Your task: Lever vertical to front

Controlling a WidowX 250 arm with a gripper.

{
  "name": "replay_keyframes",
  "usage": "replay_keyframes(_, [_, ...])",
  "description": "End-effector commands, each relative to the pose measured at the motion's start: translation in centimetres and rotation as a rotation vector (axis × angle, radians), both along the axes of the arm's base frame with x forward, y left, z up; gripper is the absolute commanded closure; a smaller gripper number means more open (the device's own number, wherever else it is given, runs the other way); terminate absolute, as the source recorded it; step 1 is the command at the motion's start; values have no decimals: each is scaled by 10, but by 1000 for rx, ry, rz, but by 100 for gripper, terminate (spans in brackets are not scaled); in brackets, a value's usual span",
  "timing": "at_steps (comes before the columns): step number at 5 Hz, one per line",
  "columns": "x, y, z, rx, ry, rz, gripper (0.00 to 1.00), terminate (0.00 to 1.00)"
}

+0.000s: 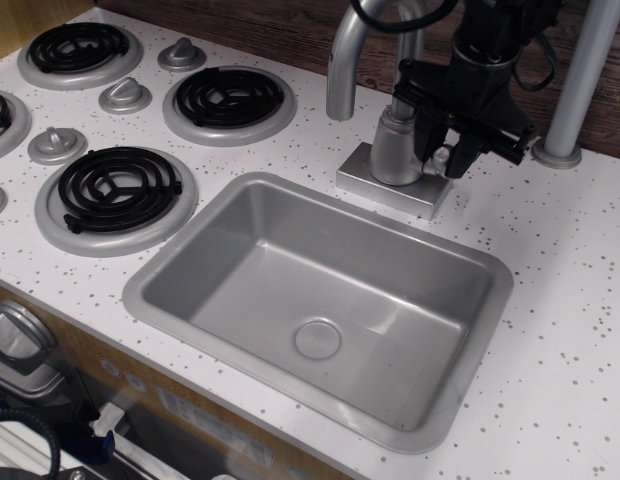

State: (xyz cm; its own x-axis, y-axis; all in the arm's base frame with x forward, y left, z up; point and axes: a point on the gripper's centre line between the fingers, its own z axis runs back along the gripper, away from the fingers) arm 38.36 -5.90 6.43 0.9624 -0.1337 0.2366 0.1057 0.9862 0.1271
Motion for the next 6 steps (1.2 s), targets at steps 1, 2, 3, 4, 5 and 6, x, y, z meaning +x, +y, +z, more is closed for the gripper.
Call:
replay_keyframes(1, [4,3,-11,-50,-44,-5,100,0])
replay_keyframes(2, [4,5,-19,-68,-41,-6,100,0])
replay_keyframes(3, [3,5,-24,-70,-53,1,100,0])
replay_keyframes(4, [1,3,-16,-64,-34,-1,0,0])
replay_keyframes(5, [-8,-4,0,-35,-10,25,0,0])
replay_keyframes(6, [-19,-11,17,-5,25,56,0,0])
